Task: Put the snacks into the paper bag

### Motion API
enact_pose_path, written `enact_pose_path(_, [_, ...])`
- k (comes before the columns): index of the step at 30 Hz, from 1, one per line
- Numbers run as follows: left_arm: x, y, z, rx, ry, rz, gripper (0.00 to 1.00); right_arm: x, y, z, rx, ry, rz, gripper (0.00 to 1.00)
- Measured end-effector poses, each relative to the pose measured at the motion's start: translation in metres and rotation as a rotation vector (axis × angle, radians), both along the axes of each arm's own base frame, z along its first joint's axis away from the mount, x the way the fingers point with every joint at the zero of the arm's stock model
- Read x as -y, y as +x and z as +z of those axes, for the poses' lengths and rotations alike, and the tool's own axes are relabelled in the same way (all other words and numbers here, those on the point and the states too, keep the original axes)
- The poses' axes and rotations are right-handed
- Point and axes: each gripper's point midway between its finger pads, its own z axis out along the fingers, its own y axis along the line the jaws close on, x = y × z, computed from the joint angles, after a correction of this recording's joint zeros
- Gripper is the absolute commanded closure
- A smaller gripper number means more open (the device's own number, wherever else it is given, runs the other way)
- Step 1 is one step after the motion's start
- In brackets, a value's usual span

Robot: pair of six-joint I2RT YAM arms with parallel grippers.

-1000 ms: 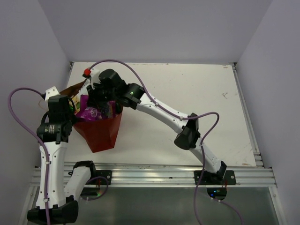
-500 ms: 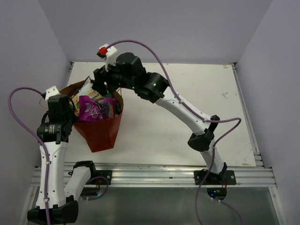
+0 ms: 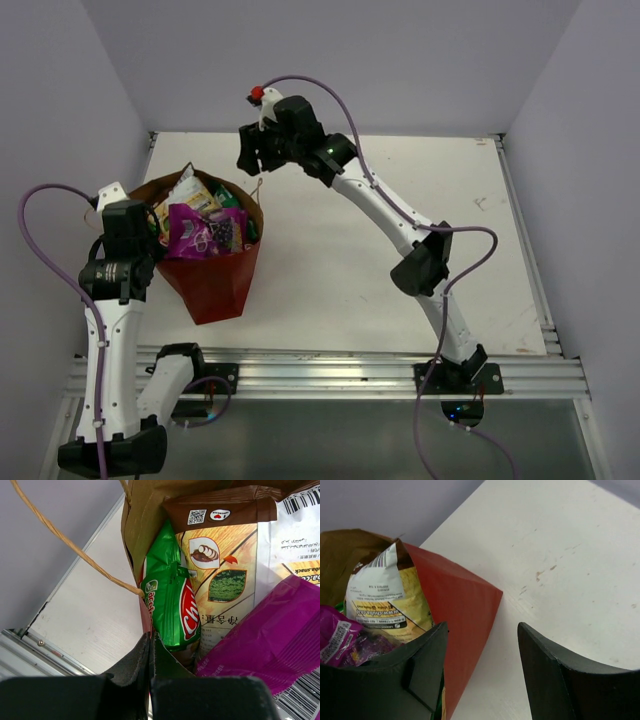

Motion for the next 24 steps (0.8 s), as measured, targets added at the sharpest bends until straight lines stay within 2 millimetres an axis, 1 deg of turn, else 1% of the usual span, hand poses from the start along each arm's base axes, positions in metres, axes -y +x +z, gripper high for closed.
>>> enact_pose_path(2, [0.0, 0.001, 0.0, -0.003, 0.0, 0.0, 1.0, -0.007, -0.005, -0.015, -0.04, -0.004, 0.03, 0.38])
enact_pose_path(4, [0.0, 0.001, -0.001, -0.005, 0.0, 0.0, 1.0, -0.013, -0.013, -0.023, -0.077, -0.001, 0.06, 0.38])
enact_pose_path(8, [0.0, 0.001, -0.001, -0.005, 0.0, 0.0, 1.0, -0.023, -0.028, -0.035, -0.138, 0.018, 0.125, 0.38])
enact_pose_path(11, [0.0, 0.001, -0.001, -0.005, 0.0, 0.0, 1.0, -0.027, -0.036, -0.047, -0.177, 0.012, 0.158, 0.38])
enact_pose_path(14, [0.0, 0.001, -0.001, -0.004, 0.0, 0.0, 1.0, -0.026, -0.043, -0.065, -0.22, -0.011, 0.18, 0.39])
enact_pose_path(15, [0.0, 0.001, -0.001, -0.004, 0.0, 0.0, 1.0, -0.026, -0.044, -0.069, -0.23, -0.017, 0.185, 0.41])
enact_pose_path(16, [0.0, 0.001, -0.001, -0.004, 0.0, 0.0, 1.0, -0.026, -0.047, -0.075, -0.242, -0.026, 0.19, 0.56])
enact_pose_path(18, [0.0, 0.002, 0.0, -0.003, 0.0, 0.0, 1.0, -0.024, -0.05, -0.084, -0.257, -0.049, 0.198, 0.77])
enact_pose_path(19, [0.0, 0.002, 0.0, -0.002, 0.0, -0.001, 1.0, -0.024, -0.051, -0.087, -0.265, -0.054, 0.202, 0.92])
enact_pose_path(20, [0.0, 0.003, 0.0, 0.001, -0.003, -0.004, 1.0, -0.024, -0.053, -0.088, -0.268, -0.056, 0.206, 1.0])
enact_pose_path(24, [0.006, 0.01, 0.001, 0.017, -0.016, -0.044, 1.0, -0.024, -0.054, -0.088, -0.259, -0.067, 0.207, 1.0])
